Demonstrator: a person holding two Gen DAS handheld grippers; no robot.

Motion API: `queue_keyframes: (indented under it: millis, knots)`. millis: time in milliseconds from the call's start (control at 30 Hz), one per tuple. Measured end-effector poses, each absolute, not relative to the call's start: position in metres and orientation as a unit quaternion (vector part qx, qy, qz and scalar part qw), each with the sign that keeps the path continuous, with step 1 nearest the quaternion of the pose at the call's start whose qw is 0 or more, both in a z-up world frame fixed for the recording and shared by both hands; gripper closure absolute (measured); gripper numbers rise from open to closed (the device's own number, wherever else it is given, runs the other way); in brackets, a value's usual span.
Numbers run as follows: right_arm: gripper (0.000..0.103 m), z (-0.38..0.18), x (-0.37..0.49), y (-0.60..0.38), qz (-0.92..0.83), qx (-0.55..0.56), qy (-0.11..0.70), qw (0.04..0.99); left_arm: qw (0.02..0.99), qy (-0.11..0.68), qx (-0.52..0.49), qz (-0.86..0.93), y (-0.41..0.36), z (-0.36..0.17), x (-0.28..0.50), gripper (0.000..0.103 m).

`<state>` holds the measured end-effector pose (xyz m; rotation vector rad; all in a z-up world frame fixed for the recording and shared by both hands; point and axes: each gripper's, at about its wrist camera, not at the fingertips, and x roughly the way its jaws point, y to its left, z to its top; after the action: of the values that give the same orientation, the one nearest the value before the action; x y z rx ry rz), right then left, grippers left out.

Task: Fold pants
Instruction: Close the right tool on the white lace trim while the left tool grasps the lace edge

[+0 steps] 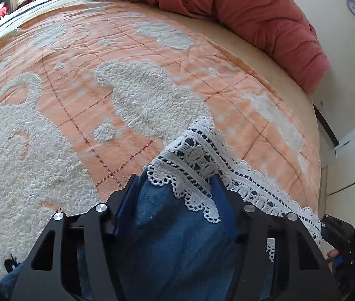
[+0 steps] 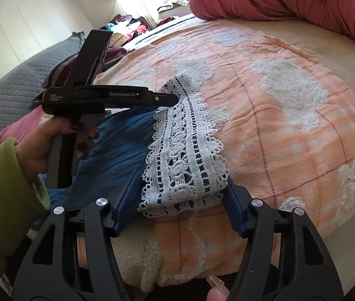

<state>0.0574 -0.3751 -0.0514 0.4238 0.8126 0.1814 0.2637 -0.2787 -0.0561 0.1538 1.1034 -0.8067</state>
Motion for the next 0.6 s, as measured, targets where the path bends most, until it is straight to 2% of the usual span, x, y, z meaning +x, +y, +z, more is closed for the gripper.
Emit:
queue_keyframes:
  millis: [100,167,233,267,333,400,500,600]
  knots:
    - [0.040,-0.055,0.064,-0.375,0.086,0.217,0.393,0.889,0.772,0.510,0.061,-0.373,-0.275,-0.061,0.267,0.038]
    - [0.040,-0.059,0.069,-0.376,0.086,0.225,0.395,0.886,0.777,0.506,0.059,-0.371,-0.274,-0.063,0.266,0.038]
    - [0.055,-0.058,0.070,-0.371,0.080,0.206,0.395,0.892,0.779,0.502,0.061,-0.371,-0.275,-0.062,0.264,0.044]
    - [0.060,-0.057,0.069,-0.371,0.082,0.199,0.395,0.893,0.779,0.502,0.060,-0.372,-0.275,-0.061,0.262,0.052]
    - [0.083,-0.056,0.068,-0.371,0.099,0.205,0.391,0.892,0.783,0.497,0.063,-0.370,-0.274,-0.058,0.260,0.064]
    - [0.083,-0.054,0.068,-0.366,0.127,0.212,0.384,0.890,0.788,0.492,0.061,-0.366,-0.269,-0.056,0.259,0.078]
    - [0.084,-0.044,0.064,-0.357,0.145,0.201,0.365,0.897,0.793,0.479,0.034,-0.374,-0.255,-0.047,0.257,0.085]
    - [0.084,-0.033,0.060,-0.346,0.156,0.185,0.352,0.904,0.798,0.466,0.017,-0.382,-0.242,-0.035,0.254,0.086]
